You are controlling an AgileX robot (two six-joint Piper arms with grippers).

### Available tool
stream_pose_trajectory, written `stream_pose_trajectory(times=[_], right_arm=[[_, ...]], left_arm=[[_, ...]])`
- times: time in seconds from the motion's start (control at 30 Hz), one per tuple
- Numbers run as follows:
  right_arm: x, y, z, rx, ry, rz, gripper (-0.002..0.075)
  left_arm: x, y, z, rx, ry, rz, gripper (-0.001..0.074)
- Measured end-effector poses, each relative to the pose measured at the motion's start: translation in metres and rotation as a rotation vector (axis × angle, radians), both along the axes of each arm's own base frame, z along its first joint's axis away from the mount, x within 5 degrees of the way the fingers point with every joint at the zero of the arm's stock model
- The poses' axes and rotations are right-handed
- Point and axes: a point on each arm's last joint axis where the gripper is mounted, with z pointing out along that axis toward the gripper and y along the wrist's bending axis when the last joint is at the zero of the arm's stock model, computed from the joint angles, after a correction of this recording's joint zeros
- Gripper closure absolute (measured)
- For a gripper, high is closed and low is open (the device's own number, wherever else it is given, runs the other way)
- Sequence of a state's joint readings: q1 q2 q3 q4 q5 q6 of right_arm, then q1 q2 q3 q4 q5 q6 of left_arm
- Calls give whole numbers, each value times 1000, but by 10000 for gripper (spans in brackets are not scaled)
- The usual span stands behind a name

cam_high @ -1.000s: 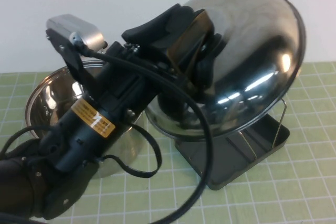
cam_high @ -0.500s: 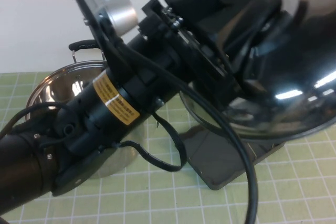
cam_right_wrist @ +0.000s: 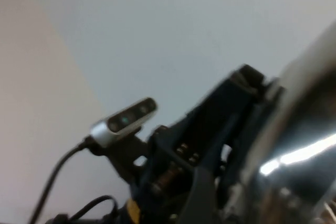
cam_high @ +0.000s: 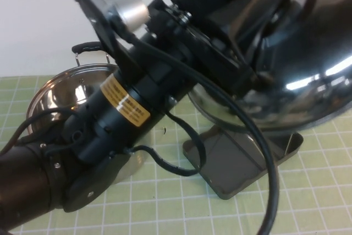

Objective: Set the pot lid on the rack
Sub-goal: Hand over the pot lid

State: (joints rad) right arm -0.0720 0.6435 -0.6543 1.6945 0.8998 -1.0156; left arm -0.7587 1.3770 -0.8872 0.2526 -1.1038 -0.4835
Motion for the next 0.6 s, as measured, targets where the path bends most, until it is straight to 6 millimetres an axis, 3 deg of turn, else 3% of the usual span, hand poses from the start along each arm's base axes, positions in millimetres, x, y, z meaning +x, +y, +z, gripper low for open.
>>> stream_pose_trajectory(times=[0.3, 0.6], right_arm=[[5, -4, -1, 10, 20, -59, 156], [13, 1, -7, 9, 70, 32, 158]], left_arm=[[1, 3, 3, -52, 16, 3, 412], [-22, -16, -2, 59, -67, -159, 412]])
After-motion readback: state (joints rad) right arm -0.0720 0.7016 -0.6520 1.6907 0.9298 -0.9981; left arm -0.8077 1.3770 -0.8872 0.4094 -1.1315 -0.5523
